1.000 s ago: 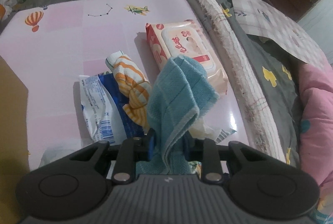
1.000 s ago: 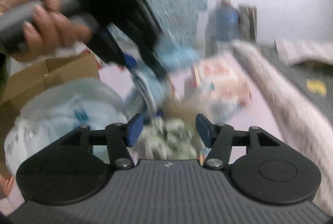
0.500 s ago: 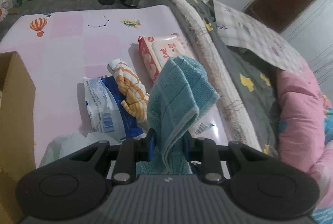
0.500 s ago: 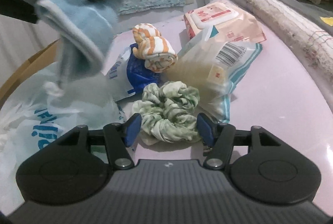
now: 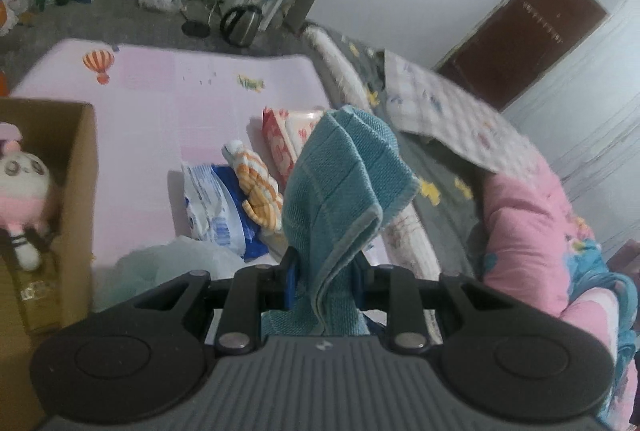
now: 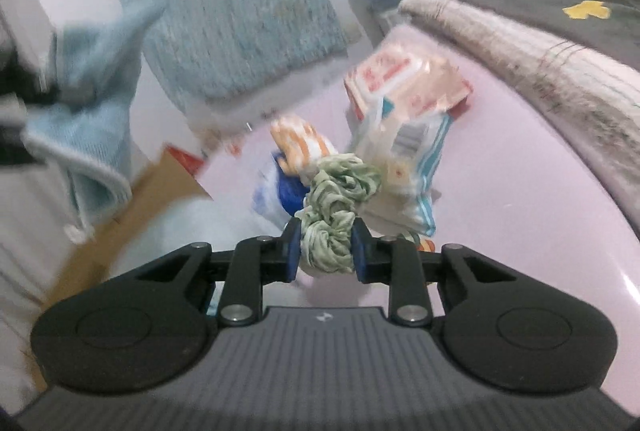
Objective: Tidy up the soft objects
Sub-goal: 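Grasp the green floral scrunchie with the right tool while the left tool holds the towel, then carry the towel and scrunchie with both tools over the cardboard box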
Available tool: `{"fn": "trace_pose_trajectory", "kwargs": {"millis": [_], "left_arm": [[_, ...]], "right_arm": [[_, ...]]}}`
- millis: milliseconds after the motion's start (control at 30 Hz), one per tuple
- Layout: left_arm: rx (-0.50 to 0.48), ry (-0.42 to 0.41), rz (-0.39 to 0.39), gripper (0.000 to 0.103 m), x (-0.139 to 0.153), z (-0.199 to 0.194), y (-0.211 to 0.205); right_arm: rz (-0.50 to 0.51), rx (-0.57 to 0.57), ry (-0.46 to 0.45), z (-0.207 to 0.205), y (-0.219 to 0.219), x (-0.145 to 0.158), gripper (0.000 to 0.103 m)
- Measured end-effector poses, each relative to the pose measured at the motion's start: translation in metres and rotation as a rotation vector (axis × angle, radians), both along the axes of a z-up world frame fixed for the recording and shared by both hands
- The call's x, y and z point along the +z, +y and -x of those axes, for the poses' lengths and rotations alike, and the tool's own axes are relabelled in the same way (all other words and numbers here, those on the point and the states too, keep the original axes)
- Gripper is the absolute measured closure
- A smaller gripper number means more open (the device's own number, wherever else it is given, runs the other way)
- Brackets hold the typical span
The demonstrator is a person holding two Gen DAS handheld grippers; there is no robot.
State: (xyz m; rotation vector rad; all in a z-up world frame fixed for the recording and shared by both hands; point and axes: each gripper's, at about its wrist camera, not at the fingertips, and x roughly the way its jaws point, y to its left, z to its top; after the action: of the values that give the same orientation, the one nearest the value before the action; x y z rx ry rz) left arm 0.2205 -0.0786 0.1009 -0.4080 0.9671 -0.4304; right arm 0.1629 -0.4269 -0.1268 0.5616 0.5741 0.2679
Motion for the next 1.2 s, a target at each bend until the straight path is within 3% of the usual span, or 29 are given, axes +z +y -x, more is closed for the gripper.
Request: {"fn": "trace_pose_trajectory", "kwargs": {"millis": [200,400,533,700,833,1033,1200], "left_arm": [[0.076,-0.083,0.047,0.076,0.03,0.042,0.055],[0.206,-0.159,0.04,0.076,0.052,0.094,0.126],[0.302,-0.174,0.029,0.076,0.051,0.119,0.173],[0.362,-0.086,0.007,0.076,0.02,0.118,0.209],[0.39,0.039,-0.008,0.076,-0.024,0.099,0.23],[0.428,0.216,-0.062,0.076,-0.09,0.065,0.255],[0.418,0.312,-0.137,0.076,-0.126,0.044,0.261]], "right_arm": [[-0.129,-0.048,-0.074,0.036,-0.018,0.027,0.079],[-0.152,0.0,-0.169,0.065,-0.003,0.06,0.079],[-0.157,0.072,-0.213,0.069,0.022,0.085,0.079],[-0.182,0.173,-0.228,0.067,0.062,0.104,0.079],[-0.188,0.226,-0.209,0.068,0.09,0.111,0.079],[-0.194,0.31,-0.131,0.062,0.129,0.114,0.079],[-0.114,0.422,-0.03,0.043,0.179,0.122,0.079]]}}
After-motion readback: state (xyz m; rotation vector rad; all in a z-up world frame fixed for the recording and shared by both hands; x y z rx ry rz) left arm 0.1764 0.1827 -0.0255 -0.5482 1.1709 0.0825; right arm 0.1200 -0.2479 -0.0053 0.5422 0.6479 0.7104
